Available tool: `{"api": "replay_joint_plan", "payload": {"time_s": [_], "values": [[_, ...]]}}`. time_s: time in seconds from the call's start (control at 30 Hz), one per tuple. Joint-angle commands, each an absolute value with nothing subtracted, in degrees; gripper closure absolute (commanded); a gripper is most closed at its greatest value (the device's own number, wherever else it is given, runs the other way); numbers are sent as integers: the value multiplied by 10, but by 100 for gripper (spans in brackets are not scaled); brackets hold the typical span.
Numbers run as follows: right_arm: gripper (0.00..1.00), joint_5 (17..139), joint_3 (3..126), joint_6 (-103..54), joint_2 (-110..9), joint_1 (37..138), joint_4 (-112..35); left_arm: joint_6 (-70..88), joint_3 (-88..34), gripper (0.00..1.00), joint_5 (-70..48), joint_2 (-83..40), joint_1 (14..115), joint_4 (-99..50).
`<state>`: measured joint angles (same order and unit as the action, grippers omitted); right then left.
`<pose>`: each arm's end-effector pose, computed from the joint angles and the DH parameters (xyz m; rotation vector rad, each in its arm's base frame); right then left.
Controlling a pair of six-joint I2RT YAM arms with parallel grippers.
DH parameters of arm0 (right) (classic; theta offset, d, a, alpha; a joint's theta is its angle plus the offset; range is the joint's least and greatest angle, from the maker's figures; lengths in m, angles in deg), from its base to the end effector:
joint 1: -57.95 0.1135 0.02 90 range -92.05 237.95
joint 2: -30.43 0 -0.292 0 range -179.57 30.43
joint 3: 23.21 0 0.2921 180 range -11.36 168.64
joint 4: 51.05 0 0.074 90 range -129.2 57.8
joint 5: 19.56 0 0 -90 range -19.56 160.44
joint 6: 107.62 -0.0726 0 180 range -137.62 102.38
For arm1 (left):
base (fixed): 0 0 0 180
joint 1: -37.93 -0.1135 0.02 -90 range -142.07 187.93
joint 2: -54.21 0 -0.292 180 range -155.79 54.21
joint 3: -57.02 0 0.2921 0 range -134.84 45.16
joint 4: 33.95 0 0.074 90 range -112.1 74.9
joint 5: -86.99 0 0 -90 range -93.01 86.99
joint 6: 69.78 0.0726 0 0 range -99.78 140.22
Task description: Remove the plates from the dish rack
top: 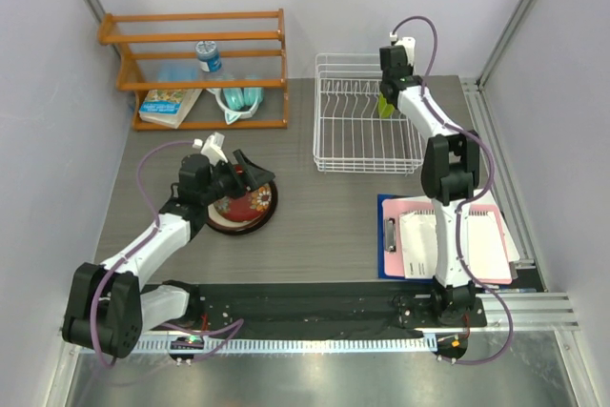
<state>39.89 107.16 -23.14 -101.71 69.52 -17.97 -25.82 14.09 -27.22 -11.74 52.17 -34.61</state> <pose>0.6147 0.0882 0.2430 0.1873 2.1024 -0.4022 0.2830 -0.1025 0.2126 -0.2812 2.0735 -1.0809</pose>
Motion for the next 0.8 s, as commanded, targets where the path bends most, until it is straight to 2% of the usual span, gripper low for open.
{"api": "replay_joint_plan", "payload": {"time_s": [0.0,0.17,0.3,0.5,0.77], "values": [[99,294,1069,-180,-968,710,-221,-265,133,26,-291,-114,521,-376],[99,207,1001,-110,-902,734,-310,-264,131,26,-291,-111,522,-366],[99,202,962,-97,-843,745,-343,-262,127,25,-289,-110,521,-357],[99,225,938,-155,-755,763,-274,-264,121,25,-285,-109,521,-351],[99,389,794,-292,-581,812,-175,-266,126,21,-267,-72,522,-345]]}}
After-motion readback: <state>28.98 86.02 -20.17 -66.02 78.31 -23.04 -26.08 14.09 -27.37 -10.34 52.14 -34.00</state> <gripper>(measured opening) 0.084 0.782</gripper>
